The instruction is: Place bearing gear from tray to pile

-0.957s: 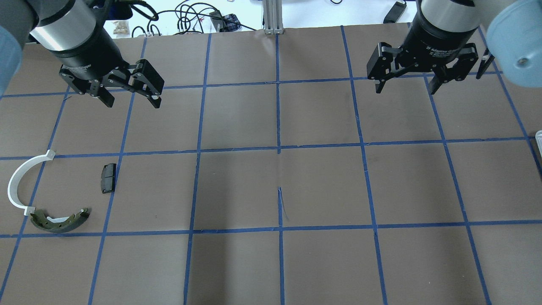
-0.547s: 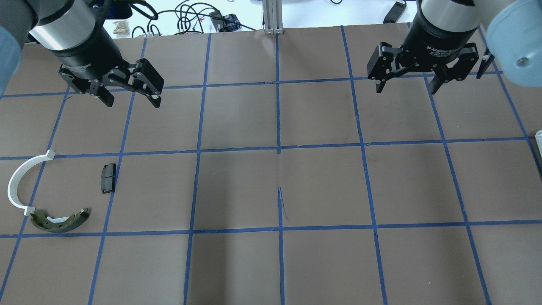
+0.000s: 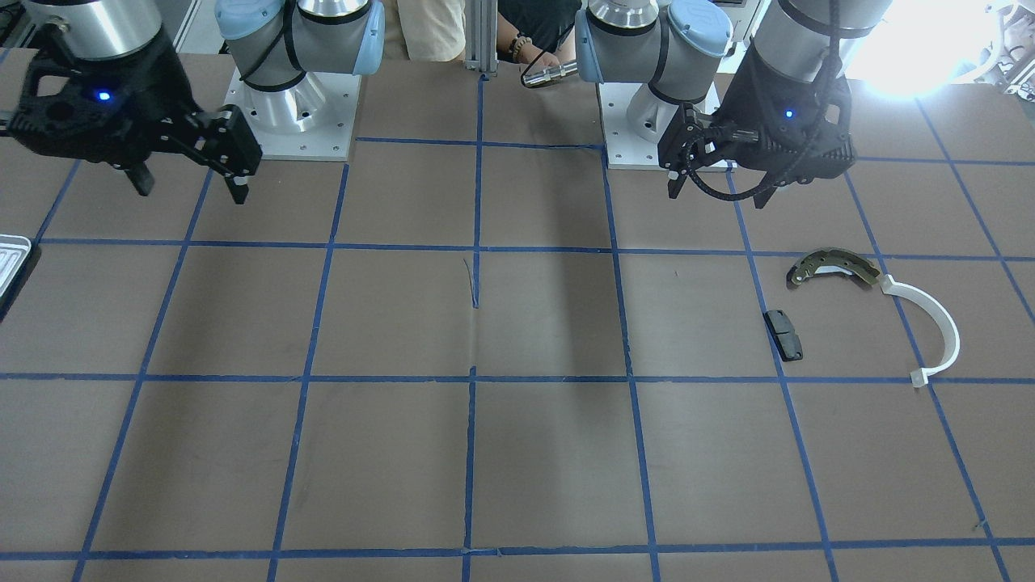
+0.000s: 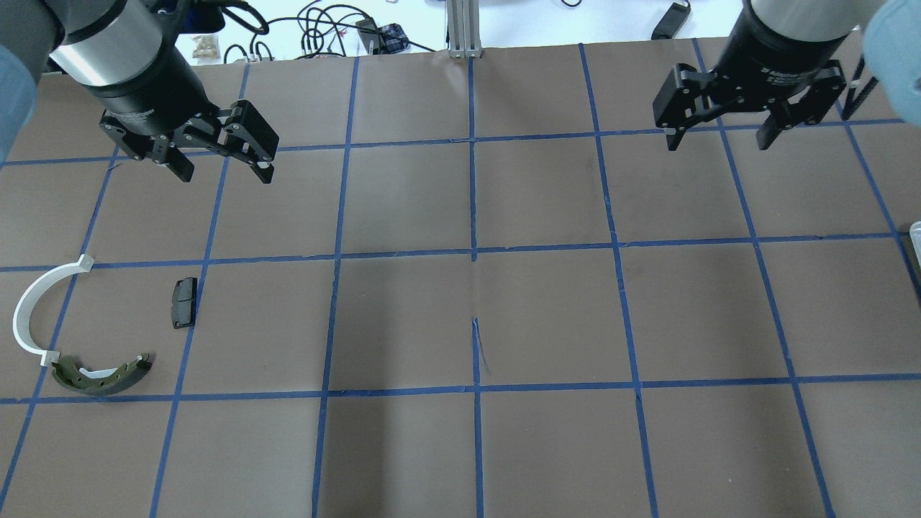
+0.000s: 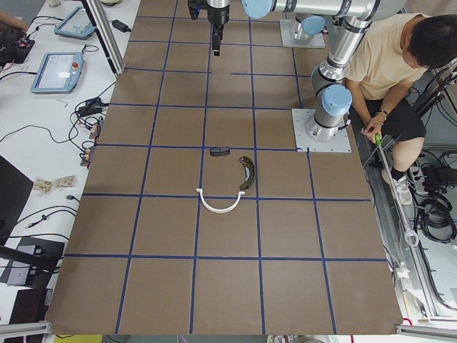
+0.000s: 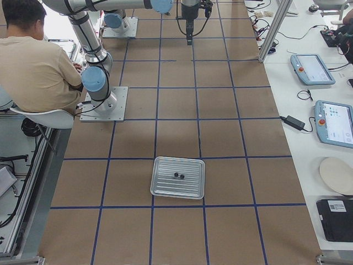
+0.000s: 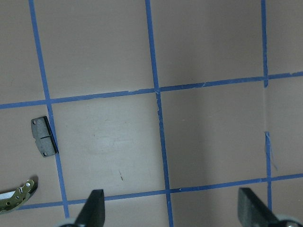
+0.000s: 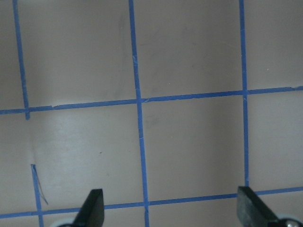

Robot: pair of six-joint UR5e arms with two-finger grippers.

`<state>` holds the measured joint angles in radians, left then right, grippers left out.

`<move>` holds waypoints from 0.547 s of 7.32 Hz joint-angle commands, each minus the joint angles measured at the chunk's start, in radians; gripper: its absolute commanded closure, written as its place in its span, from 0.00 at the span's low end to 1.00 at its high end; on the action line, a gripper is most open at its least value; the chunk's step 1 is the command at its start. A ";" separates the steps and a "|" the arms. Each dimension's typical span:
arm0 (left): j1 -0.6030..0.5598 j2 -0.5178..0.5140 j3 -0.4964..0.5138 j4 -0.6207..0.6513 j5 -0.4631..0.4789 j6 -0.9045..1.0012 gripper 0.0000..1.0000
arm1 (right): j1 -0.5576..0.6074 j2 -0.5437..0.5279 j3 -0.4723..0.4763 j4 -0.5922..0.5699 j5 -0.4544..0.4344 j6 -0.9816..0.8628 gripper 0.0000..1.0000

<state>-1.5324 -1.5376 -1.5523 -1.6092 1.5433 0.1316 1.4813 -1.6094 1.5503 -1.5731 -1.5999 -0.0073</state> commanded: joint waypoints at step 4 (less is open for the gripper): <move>0.000 -0.001 -0.002 -0.002 -0.002 -0.003 0.00 | -0.530 0.005 -0.018 0.071 -0.092 -0.278 0.00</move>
<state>-1.5324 -1.5378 -1.5534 -1.6101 1.5426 0.1305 1.1060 -1.6104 1.5322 -1.5066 -1.6830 -0.1602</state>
